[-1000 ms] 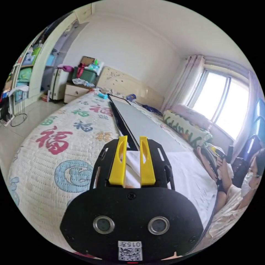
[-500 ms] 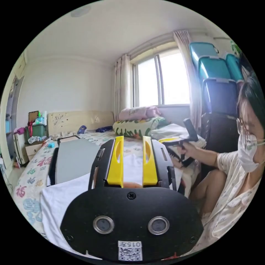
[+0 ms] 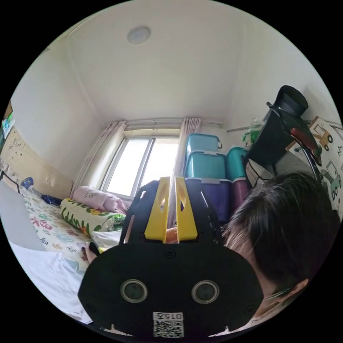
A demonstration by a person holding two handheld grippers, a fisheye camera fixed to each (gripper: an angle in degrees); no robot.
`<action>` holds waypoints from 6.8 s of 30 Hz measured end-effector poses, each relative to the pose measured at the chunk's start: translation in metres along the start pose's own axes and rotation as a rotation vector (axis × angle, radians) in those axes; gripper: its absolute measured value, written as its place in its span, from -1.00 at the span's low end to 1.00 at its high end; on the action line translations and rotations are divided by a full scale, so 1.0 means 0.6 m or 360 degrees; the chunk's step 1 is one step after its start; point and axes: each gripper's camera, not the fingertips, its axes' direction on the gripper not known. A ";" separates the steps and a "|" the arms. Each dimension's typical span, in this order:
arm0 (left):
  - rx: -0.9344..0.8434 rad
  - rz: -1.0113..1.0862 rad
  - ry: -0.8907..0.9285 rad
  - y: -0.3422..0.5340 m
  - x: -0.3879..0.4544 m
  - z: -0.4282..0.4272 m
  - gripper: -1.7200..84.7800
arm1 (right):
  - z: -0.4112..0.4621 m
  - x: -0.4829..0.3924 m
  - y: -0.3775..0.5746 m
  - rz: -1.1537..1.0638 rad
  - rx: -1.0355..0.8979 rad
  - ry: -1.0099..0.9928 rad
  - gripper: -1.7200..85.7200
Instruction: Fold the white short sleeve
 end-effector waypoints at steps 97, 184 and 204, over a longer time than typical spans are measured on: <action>-0.2386 0.0416 -0.1248 1.080 -0.964 0.943 -0.94 | 0.370 0.168 0.443 -0.0507 -0.0594 -0.0369 -0.71; -0.1763 -0.0530 -0.1243 1.133 -0.541 -0.486 -0.87 | 0.561 -0.023 0.378 -0.0199 -0.0298 -0.1103 -0.91; -0.1796 -0.0549 -0.1240 1.157 -0.411 -0.416 -0.94 | 0.526 -0.024 0.589 -0.0026 -0.0078 -0.1023 -0.74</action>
